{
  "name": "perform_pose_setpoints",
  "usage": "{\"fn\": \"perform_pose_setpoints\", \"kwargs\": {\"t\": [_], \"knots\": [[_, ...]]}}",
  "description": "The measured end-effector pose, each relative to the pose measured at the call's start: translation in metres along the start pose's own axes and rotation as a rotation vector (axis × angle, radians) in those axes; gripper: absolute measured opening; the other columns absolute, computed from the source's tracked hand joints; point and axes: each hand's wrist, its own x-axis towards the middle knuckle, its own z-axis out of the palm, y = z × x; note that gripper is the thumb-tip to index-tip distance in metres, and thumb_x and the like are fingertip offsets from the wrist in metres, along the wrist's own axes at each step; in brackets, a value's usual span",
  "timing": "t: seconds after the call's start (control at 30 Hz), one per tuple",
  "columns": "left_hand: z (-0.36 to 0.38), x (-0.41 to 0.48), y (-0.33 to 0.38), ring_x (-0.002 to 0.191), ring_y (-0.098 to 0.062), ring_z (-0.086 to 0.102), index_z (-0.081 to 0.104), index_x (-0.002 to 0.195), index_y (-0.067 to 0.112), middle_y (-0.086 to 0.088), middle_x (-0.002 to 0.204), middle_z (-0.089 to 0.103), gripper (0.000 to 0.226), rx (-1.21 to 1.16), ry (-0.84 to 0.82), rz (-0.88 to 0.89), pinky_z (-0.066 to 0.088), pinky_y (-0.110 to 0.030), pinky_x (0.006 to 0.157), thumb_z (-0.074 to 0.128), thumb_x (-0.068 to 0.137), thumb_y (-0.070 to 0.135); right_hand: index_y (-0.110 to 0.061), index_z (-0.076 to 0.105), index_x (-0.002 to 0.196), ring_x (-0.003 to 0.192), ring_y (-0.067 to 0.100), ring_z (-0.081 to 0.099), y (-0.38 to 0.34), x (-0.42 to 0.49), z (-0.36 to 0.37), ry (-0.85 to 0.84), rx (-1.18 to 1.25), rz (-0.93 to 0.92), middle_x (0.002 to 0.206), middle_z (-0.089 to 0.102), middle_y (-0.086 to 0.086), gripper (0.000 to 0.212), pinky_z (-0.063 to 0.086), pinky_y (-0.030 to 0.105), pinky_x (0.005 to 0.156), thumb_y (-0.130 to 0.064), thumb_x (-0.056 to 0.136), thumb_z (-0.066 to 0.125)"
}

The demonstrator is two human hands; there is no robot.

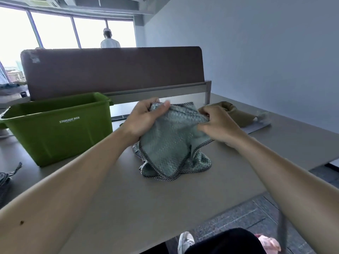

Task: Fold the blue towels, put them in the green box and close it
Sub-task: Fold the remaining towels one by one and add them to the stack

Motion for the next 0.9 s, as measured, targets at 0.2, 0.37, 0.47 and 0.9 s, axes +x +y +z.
{"fn": "perform_pose_setpoints", "kwargs": {"t": [0.2, 0.37, 0.47, 0.9], "knots": [[-0.016, 0.008, 0.014, 0.064, -0.019, 0.044, 0.040, 0.069, 0.021, -0.009, 0.069, 0.045, 0.040, 0.079, 0.032, 0.207, 0.038, -0.031, 0.056, 0.076, 0.085, 0.017, -0.013, 0.061, 0.104, 0.090, 0.028, 0.070, -0.031, -0.005, -0.016, -0.191, 0.654, 0.046, 0.097, 0.070, 0.011, 0.038, 0.054, 0.041, 0.082, -0.014, 0.067, 0.068], [-0.027, 0.000, 0.023, 0.063, -0.018, 0.052, 0.047, 0.070, 0.017, -0.011, 0.071, 0.054, 0.037, 0.174, 0.021, 0.225, 0.045, -0.028, 0.057, 0.083, 0.076, 0.018, -0.022, 0.069, 0.106, 0.090, 0.022, 0.075, -0.058, -0.007, -0.010, -0.319, 0.799, 0.088, 0.095, 0.078, 0.002, 0.040, 0.060, 0.038, 0.081, -0.042, 0.072, 0.074], [-0.040, -0.008, 0.031, 0.069, -0.023, 0.053, 0.049, 0.076, 0.005, -0.014, 0.076, 0.054, 0.042, 0.187, 0.010, 0.193, 0.046, -0.034, 0.061, 0.087, 0.073, 0.025, -0.009, 0.073, 0.100, 0.094, 0.032, 0.073, -0.071, -0.002, 0.000, -0.257, 0.828, 0.137, 0.099, 0.077, 0.012, 0.033, 0.057, 0.047, 0.090, -0.032, 0.077, 0.076], [-0.152, -0.078, 0.053, 0.083, -0.013, 0.074, 0.077, 0.087, 0.012, 0.000, 0.089, 0.078, 0.030, 0.437, 0.034, -0.223, 0.056, -0.023, 0.075, 0.079, 0.068, 0.036, -0.013, 0.072, 0.077, 0.061, 0.018, 0.072, -0.116, 0.020, 0.036, -0.103, 0.894, 0.006, 0.066, 0.074, -0.001, 0.014, 0.056, 0.026, 0.057, -0.009, 0.090, 0.066]]}}
